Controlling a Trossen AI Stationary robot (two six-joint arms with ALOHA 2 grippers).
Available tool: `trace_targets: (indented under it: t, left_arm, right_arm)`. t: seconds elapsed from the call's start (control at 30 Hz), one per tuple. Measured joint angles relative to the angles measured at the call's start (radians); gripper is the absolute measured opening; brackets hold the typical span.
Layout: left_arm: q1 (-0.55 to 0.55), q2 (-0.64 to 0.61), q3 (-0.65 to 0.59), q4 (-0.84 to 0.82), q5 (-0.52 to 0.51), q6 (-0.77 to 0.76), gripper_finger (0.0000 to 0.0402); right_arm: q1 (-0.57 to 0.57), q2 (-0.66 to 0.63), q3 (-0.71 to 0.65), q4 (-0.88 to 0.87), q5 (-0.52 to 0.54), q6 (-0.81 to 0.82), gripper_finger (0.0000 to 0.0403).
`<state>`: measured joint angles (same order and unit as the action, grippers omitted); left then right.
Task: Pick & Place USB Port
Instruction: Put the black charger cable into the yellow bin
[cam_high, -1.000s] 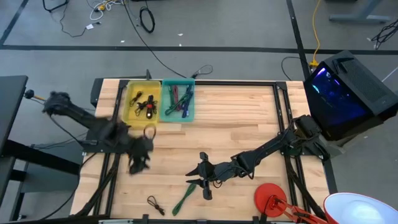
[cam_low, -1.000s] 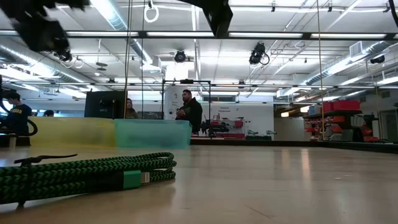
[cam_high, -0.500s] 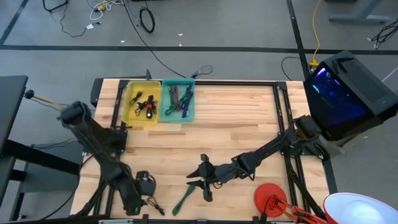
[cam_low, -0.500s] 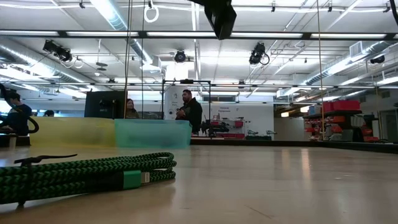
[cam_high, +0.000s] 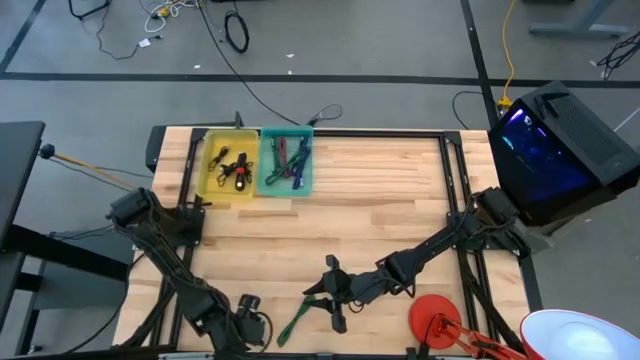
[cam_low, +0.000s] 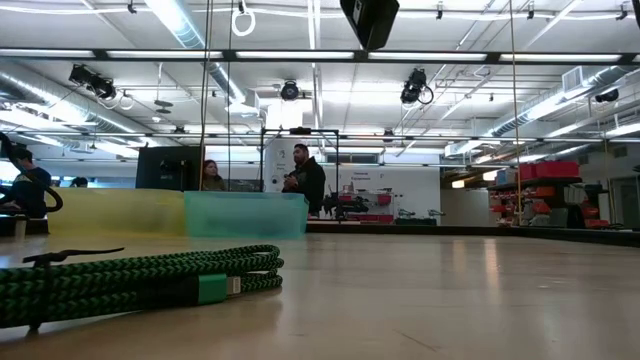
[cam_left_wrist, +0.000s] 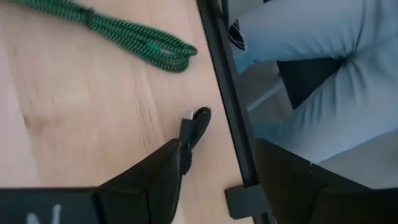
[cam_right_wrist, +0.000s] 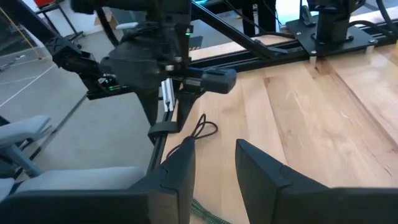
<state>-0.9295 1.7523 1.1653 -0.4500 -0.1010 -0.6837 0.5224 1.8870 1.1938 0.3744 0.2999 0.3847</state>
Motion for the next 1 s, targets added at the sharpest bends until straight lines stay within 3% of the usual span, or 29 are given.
trace_targets:
  t: [0.27, 0.57, 1.0]
  left_arm:
    - [0.008, 0.017, 0.025, -0.132, -0.018, 0.086, 0.0211]
    - [0.01, 0.02, 0.02, -0.128, -0.045, 0.077, 0.0211]
    - [0.012, 0.141, 0.019, -0.114, -0.005, 0.068, 0.0211]
  right_arm:
    - [0.0, 0.0, 0.0, 0.0, 0.003, -0.003, 0.0116]
    - [0.0, 0.0, 0.0, 0.0, -0.002, -0.001, 0.0116]
    - [0.0, 0.0, 0.0, 0.0, -0.002, -0.001, 0.0116]
